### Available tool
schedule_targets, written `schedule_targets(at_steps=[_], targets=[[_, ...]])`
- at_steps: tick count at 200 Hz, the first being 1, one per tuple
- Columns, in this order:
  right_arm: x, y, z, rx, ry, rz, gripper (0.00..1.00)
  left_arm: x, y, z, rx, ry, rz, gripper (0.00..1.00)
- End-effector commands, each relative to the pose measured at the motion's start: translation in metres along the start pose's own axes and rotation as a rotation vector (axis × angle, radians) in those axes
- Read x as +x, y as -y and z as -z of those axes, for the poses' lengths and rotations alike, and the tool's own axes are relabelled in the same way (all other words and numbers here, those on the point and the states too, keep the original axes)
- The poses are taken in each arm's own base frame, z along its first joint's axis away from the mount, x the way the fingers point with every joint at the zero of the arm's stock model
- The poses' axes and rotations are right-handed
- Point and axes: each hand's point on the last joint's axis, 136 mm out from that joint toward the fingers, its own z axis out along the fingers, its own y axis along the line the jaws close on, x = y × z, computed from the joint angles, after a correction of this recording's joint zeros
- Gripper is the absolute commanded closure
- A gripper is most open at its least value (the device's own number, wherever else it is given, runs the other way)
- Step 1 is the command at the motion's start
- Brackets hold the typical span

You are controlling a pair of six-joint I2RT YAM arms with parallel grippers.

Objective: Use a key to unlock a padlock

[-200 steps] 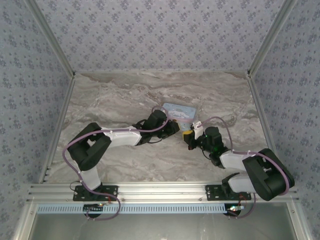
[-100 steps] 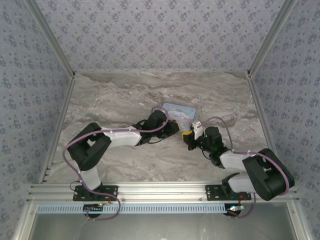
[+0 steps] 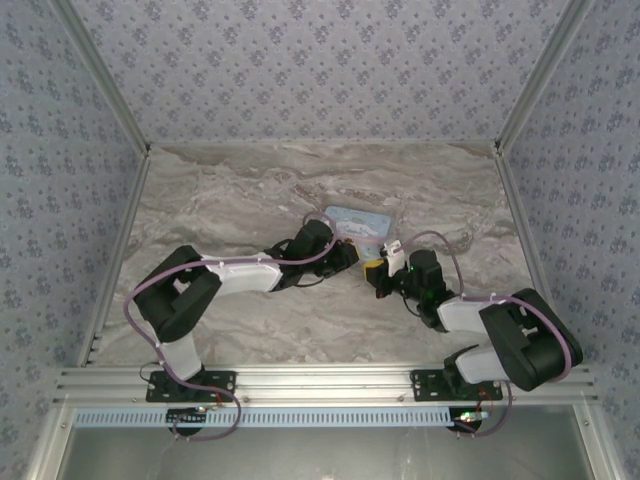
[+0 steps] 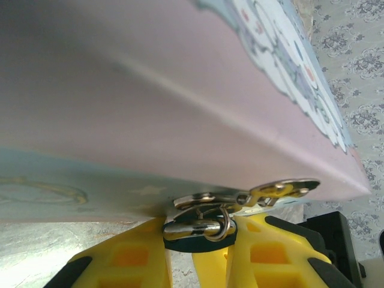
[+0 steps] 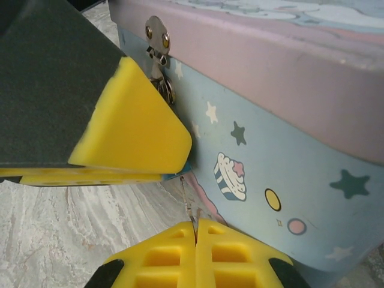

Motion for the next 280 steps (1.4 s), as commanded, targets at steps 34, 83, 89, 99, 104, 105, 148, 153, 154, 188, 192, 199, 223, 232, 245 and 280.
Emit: schedule_targets(at_steps=[34,83,89,99,104,105,148,153,154,188,192,199,223,232,245,280], targets=[[-0.004,-0.001,0.001,-0.013,0.015,-0.006,1.0,-0.003,0.03,0.01,0.089,0.008,-0.024,0.8],[0.001,-0.002,0.006,-0.005,0.002,-0.013,1.0,-0.005,0.029,0.009,0.083,0.01,-0.026,0.8],[0.001,-0.002,0.006,-0.006,0.001,-0.013,1.0,-0.005,0.03,0.009,0.084,0.011,-0.028,0.8],[0.001,-0.003,0.006,-0.008,0.001,-0.012,1.0,-0.005,0.03,0.009,0.083,0.01,-0.026,0.8],[0.0,-0.004,0.006,-0.012,0.003,-0.01,1.0,-0.005,0.03,0.009,0.083,0.01,-0.029,0.8],[0.001,-0.004,0.006,-0.012,0.002,-0.011,1.0,-0.005,0.03,0.009,0.085,0.01,-0.028,0.8],[0.001,-0.004,0.003,-0.018,-0.002,-0.009,1.0,-0.005,0.031,0.009,0.085,0.006,-0.029,0.8],[0.001,-0.004,0.003,-0.017,-0.001,-0.008,1.0,-0.005,0.032,0.009,0.086,0.007,-0.03,0.8],[0.0,-0.004,0.003,-0.018,0.0,-0.008,1.0,-0.005,0.032,0.009,0.086,0.007,-0.029,0.8],[-0.007,-0.004,0.002,-0.021,0.018,-0.002,1.0,-0.003,0.033,0.009,0.09,-0.002,-0.031,0.8],[-0.008,-0.004,0.002,-0.021,0.02,-0.002,1.0,-0.003,0.033,0.009,0.09,-0.002,-0.03,0.8],[-0.01,-0.004,0.002,-0.024,0.028,0.0,1.0,-0.003,0.033,0.009,0.091,-0.003,-0.031,0.8],[-0.016,-0.007,0.0,-0.042,0.035,0.004,1.0,-0.003,0.034,0.009,0.092,-0.004,-0.031,0.8],[-0.016,-0.007,-0.001,-0.046,0.033,0.004,1.0,-0.002,0.034,0.009,0.095,-0.006,-0.032,0.8],[-0.016,-0.007,-0.003,-0.046,0.03,0.003,1.0,-0.003,0.035,0.009,0.097,-0.005,-0.032,0.8],[-0.022,-0.006,-0.007,-0.058,0.047,-0.001,1.0,-0.002,0.037,0.01,0.103,-0.011,-0.035,0.8]])
